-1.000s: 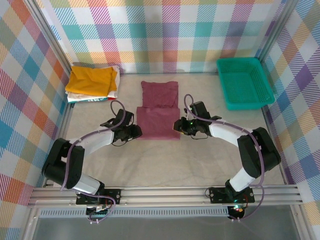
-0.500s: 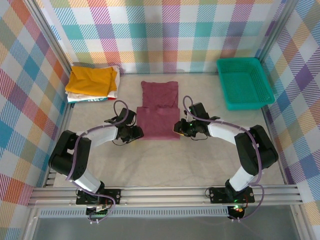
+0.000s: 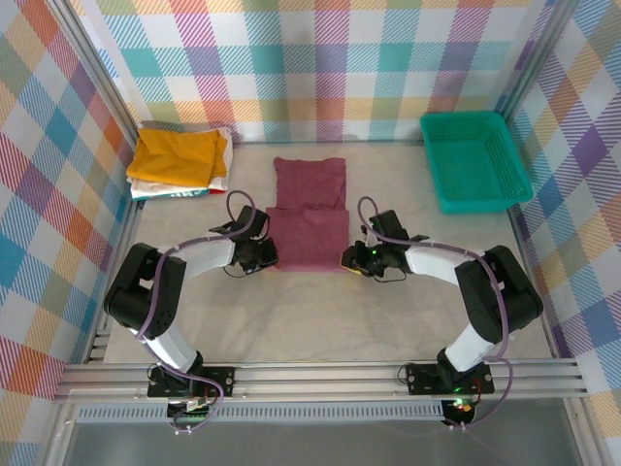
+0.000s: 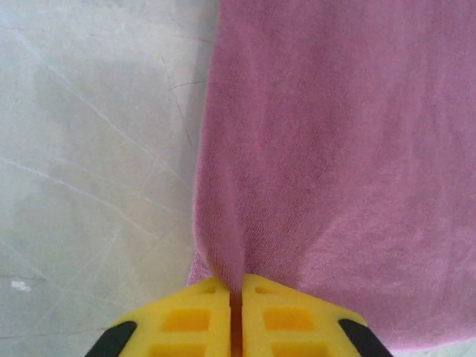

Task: Fold and stack the t-shirts

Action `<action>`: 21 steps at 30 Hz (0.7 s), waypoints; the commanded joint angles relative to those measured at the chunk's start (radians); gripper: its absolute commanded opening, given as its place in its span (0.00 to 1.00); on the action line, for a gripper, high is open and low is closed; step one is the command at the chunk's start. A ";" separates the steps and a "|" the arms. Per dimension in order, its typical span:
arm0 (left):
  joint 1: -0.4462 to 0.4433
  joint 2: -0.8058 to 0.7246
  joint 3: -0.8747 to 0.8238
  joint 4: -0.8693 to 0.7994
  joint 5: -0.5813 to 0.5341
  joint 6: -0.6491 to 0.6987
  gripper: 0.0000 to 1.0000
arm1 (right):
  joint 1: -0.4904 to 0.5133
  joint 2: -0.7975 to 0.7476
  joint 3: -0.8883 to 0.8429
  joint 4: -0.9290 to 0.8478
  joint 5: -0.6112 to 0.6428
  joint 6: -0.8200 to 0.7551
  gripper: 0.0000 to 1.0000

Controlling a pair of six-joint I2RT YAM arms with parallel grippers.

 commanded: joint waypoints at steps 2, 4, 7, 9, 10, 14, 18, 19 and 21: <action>-0.007 -0.041 0.006 0.008 -0.034 0.013 0.02 | -0.015 -0.061 -0.051 0.013 -0.025 0.058 0.32; -0.007 -0.044 0.004 -0.024 -0.040 0.014 0.00 | -0.015 -0.064 -0.058 0.019 -0.025 0.073 0.36; -0.007 -0.043 0.000 -0.017 -0.035 0.014 0.00 | -0.016 -0.042 -0.048 0.039 -0.035 0.093 0.39; -0.007 -0.044 -0.002 -0.012 -0.029 0.013 0.00 | -0.015 -0.012 -0.035 0.066 -0.050 0.100 0.40; -0.007 -0.046 -0.005 -0.010 -0.029 0.014 0.00 | -0.015 0.003 -0.027 0.073 -0.057 0.104 0.40; -0.007 -0.059 -0.009 -0.020 -0.037 0.021 0.00 | -0.009 0.058 -0.004 0.114 -0.073 0.124 0.41; -0.007 -0.071 -0.021 -0.016 -0.038 0.022 0.00 | -0.005 0.097 0.012 0.130 -0.070 0.128 0.42; -0.007 -0.070 -0.025 -0.013 -0.036 0.022 0.00 | -0.005 0.105 0.013 0.137 -0.071 0.129 0.41; -0.007 -0.069 -0.032 -0.009 -0.036 0.022 0.00 | -0.002 0.128 0.031 0.144 -0.080 0.132 0.40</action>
